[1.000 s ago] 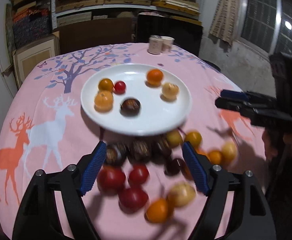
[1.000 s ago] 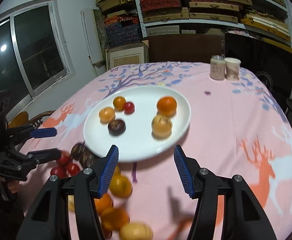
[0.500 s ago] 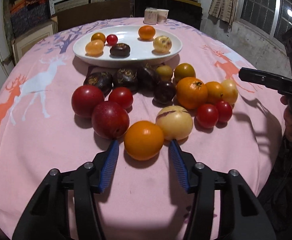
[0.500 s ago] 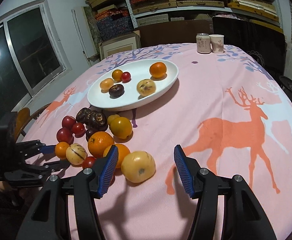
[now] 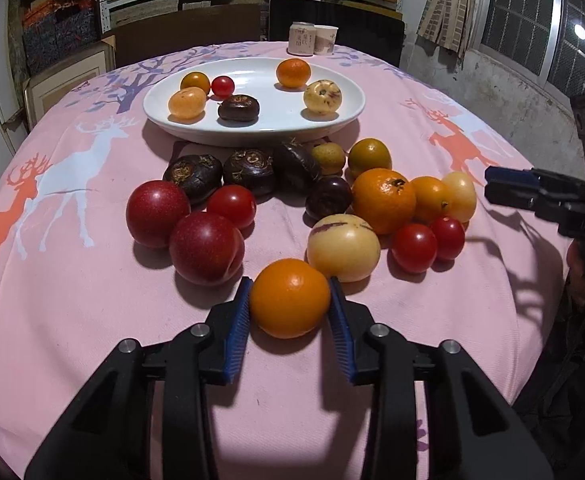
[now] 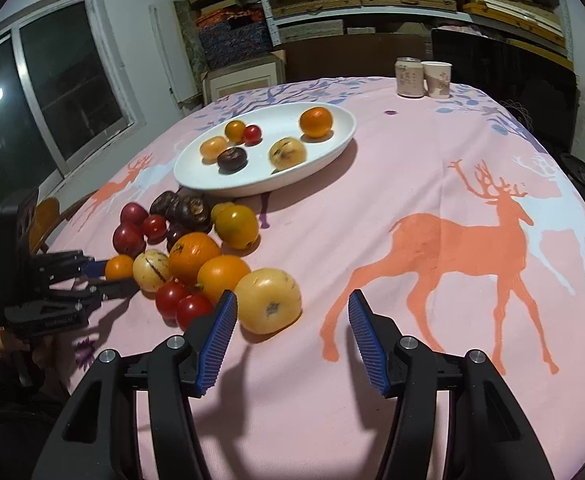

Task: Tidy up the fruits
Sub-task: 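Grasp an orange with the left tool while the right tool grasps a yellow fruit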

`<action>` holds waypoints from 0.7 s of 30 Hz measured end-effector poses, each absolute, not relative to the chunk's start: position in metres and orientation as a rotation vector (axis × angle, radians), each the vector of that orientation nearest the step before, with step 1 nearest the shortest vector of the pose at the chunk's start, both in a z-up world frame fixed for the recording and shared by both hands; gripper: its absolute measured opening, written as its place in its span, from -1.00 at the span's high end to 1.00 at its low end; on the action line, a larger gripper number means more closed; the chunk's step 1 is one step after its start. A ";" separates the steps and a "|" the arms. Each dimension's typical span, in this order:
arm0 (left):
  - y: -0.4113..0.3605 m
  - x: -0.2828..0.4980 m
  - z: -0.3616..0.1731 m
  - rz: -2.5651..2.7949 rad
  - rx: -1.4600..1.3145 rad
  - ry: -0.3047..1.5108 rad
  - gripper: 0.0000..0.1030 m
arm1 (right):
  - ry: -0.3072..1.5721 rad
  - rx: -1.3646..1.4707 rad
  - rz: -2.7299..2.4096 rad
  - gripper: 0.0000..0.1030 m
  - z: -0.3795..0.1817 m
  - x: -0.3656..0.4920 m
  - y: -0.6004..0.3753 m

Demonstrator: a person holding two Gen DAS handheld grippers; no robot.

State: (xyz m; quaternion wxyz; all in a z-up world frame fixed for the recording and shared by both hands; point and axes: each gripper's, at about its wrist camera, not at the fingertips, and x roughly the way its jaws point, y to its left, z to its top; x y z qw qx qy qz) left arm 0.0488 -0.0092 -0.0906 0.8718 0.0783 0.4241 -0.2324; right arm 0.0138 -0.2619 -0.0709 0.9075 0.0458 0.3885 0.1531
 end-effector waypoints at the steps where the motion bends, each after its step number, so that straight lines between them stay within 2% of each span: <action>1: -0.007 0.048 -0.090 -0.487 0.157 0.888 0.30 | 0.799 0.078 0.322 -0.13 -0.071 0.012 -0.259; 9: 0.001 0.031 -0.072 -0.505 0.129 0.851 0.30 | 0.809 0.007 0.324 -0.13 -0.076 0.024 -0.241; 13: 0.004 0.029 -0.072 -0.501 0.116 0.860 0.30 | 0.838 0.056 0.345 0.15 -0.083 0.034 -0.240; 21: 0.005 0.023 -0.070 -0.509 0.092 0.841 0.29 | 0.811 0.119 0.360 0.16 -0.082 0.025 -0.249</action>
